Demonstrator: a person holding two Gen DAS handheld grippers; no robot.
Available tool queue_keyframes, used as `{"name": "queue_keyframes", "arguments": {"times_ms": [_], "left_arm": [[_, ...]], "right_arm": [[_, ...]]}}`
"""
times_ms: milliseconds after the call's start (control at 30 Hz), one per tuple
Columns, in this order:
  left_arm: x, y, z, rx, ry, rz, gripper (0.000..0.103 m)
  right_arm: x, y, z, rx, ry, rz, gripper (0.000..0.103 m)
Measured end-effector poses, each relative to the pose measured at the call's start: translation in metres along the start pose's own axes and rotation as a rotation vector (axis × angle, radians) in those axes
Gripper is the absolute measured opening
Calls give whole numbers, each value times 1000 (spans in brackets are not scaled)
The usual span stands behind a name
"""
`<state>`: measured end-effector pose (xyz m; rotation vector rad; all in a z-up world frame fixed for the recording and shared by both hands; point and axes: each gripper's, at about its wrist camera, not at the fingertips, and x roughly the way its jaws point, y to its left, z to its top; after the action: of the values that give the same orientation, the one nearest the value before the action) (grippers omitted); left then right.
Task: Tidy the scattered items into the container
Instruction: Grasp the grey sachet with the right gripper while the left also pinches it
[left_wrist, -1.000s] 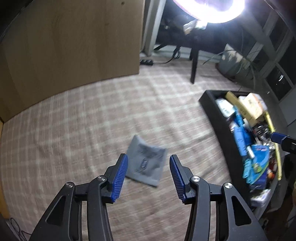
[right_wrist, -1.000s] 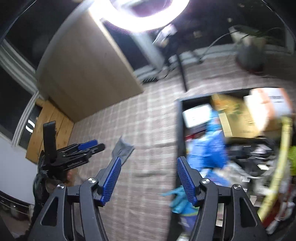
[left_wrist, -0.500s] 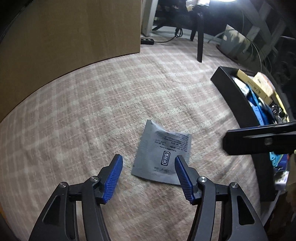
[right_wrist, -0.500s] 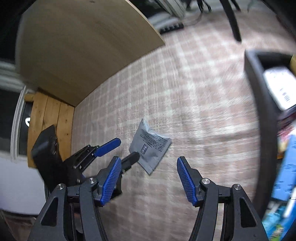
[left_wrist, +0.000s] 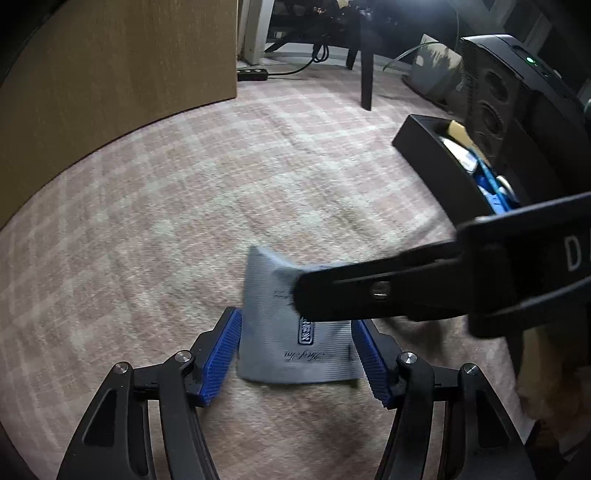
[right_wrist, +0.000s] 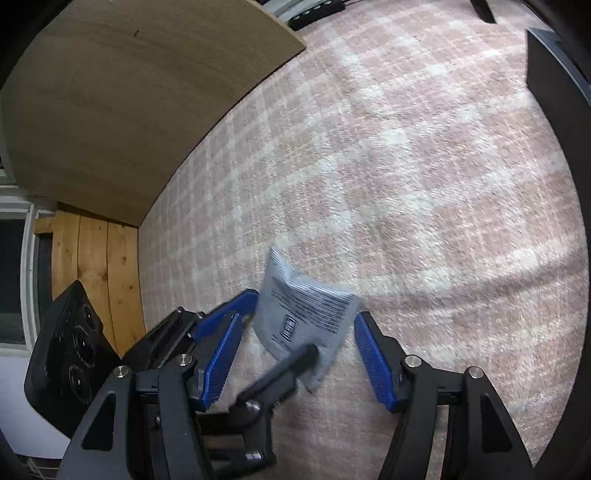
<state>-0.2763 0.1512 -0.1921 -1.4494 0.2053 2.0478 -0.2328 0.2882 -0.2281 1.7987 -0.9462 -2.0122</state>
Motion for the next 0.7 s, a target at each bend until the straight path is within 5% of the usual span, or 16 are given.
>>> {"name": "queue_keyframes", "arguments": {"times_ms": [100, 167, 233, 400, 700], "left_arm": [[0, -3, -2, -22, -12, -6, 52], [0, -3, -5, -41, -14, -24, 33], [2, -4, -9, -55, -14, -53, 27], [-1, -11, -16, -75, -33, -43, 20], [-33, -43, 6, -67, -105, -114, 19]], "right_arm": [[2, 2, 0, -6, -7, 11, 61], [4, 2, -1, -12, -9, 18, 59], [5, 2, -2, -22, -6, 28, 44], [6, 0, -8, -24, 13, 67, 33], [-49, 0, -21, -66, -70, 82, 32]]}}
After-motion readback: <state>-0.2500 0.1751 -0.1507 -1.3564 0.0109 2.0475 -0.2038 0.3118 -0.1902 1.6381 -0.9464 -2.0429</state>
